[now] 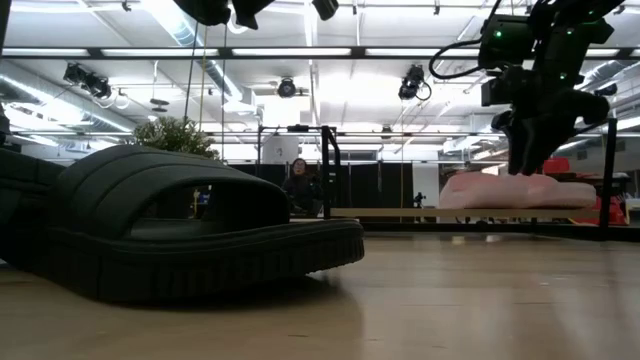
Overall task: Pick and place slides into the shelf
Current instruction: Put the pink slide on the shelf, then put the right black slide on the shelf
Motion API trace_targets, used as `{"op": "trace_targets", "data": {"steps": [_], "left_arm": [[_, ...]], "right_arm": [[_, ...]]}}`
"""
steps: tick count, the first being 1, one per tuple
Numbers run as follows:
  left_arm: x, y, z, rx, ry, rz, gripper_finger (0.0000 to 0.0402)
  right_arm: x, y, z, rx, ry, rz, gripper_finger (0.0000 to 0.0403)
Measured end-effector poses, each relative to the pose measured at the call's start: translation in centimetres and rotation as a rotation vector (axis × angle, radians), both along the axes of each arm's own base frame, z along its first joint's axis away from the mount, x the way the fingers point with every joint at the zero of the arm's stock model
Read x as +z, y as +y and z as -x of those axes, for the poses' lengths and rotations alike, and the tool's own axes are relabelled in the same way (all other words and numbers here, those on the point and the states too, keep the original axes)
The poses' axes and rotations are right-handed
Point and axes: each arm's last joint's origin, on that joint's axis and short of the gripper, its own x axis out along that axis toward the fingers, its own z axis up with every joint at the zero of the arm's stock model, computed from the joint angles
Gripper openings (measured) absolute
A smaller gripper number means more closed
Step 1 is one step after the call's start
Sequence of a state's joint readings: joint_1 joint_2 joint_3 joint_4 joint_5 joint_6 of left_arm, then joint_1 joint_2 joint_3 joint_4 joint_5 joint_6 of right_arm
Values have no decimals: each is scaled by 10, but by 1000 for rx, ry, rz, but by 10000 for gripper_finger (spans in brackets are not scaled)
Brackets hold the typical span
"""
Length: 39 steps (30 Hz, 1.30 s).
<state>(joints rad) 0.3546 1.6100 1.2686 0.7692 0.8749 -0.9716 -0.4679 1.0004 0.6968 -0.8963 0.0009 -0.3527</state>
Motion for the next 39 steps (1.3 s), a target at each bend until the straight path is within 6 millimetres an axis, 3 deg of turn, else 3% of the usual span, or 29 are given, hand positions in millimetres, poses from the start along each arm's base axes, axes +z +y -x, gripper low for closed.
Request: {"op": "trace_targets", "data": {"steps": [5, 12, 19, 22, 26, 28, 33, 39], "left_arm": [[0, 0, 0, 1, 1, 1, 150], [-1, 0, 0, 2, 7, 2, 149], [-9, 2, -3, 30, 57, -33, 135], [-15, 2, -5, 34, 113, -37, 128], [-25, 3, -6, 11, 190, -53, 117], [-31, 3, -7, 13, 223, -83, 111], [-45, 7, -5, 47, 324, -111, 97], [-54, 7, -5, 72, 420, -86, 79]], "right_arm": [[0, 0, 0, 4, 0, 2, 229], [2, 0, 0, 3, 4, 8, 232], [32, -1, -3, -69, -46, -10, 208], [52, -1, -5, -100, -105, -44, 165], [75, 8, -13, -67, -213, -111, 38], [78, 16, -19, 17, -266, -179, 16], [64, 43, -32, 78, -295, -295, 8], [25, 67, -33, 120, -203, -199, 5]]}}
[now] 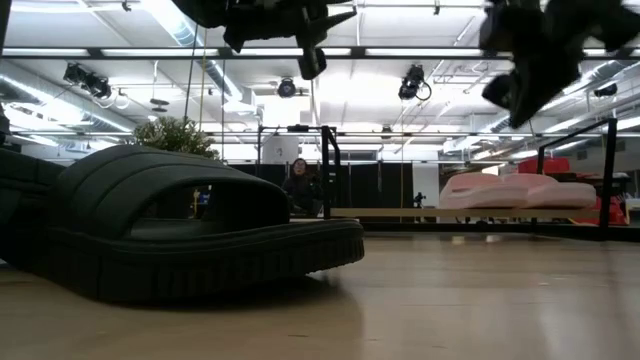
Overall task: Pick and place slides into the shelf
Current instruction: Put the right black slide on the shelf
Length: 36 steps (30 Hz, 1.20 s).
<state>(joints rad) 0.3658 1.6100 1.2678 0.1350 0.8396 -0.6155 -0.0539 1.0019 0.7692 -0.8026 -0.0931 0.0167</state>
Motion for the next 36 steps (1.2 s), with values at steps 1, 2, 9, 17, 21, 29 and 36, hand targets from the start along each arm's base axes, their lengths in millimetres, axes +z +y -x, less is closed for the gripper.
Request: {"op": "trace_targets", "data": {"steps": [1, 2, 9, 17, 21, 29, 36], "left_arm": [[0, -1, -1, 7, 1, -2, 76], [0, -1, -1, 20, 2, -5, 74], [0, -8, -5, 95, 10, -20, 62], [-2, -34, -11, 46, 40, 3, 54], [-4, -53, -14, -14, 69, 19, 49], [-17, -95, -5, -203, 247, 2, 26], [-38, -118, 22, -283, 563, -53, 5]], "right_arm": [[-8, 0, 1, 5, 10, 5, 4], [-17, 1, 2, 7, 25, 6, 4], [-31, -16, -7, -121, 84, 75, 2], [-46, -30, -14, -233, 182, 121, 1], [-50, -32, -15, -250, 204, 132, 1], [-48, -33, -14, -289, 197, 165, 0], [-47, -27, -15, -246, 190, 141, 0]]}}
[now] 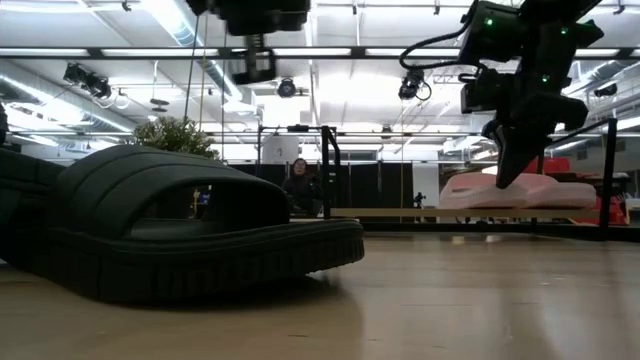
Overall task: Pick and place slides into the shelf
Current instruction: Put the right black slide on the shelf
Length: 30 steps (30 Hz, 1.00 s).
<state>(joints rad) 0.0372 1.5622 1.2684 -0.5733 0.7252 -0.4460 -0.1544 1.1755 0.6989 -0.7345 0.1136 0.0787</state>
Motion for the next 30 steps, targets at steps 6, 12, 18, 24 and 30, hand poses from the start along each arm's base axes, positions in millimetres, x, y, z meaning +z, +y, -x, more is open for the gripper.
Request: {"op": "trace_targets", "data": {"steps": [6, 12, 18, 24, 30], "left_arm": [[-15, -20, 19, -22, 224, -144, 18], [-16, -35, 21, -25, 262, -153, 32], [-17, -42, 22, 15, 286, -186, 34], [-17, -43, 22, 66, 307, -210, 35], [-18, -56, 24, 107, 321, -261, 40]], "right_arm": [[0, -1, 0, -49, 6, 61, 0], [0, 1, -1, -34, -10, -6, 1], [0, 4, -2, -46, -34, -100, 22], [1, 6, -4, -15, -59, -180, 39], [2, 14, -7, -27, -88, -262, 48]]}}
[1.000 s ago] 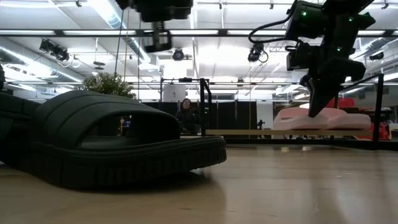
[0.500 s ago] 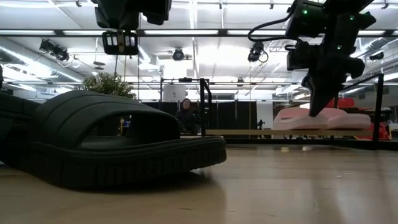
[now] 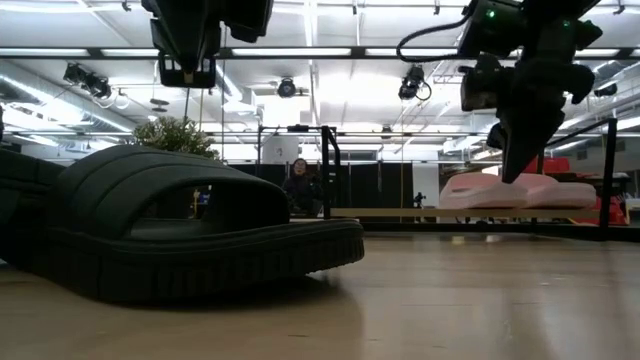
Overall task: Pick and place slides into the shelf
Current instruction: Put the right black slide on the shelf
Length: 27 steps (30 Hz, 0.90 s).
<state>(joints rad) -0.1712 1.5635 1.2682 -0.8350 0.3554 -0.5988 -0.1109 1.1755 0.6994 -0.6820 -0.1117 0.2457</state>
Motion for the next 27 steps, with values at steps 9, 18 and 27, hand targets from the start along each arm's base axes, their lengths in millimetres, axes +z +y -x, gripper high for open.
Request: {"op": "trace_targets", "data": {"steps": [9, 18, 27], "left_arm": [[-3, -15, 1, 123, 47, -31, 40], [-28, -50, -1, 166, 166, -44, 48], [-43, -87, 10, 156, 150, -221, 46]], "right_arm": [[7, 26, -15, 41, -153, -35, 53], [11, 40, -18, 93, -205, -44, 53], [11, 55, -17, 95, -205, -90, 53]]}}
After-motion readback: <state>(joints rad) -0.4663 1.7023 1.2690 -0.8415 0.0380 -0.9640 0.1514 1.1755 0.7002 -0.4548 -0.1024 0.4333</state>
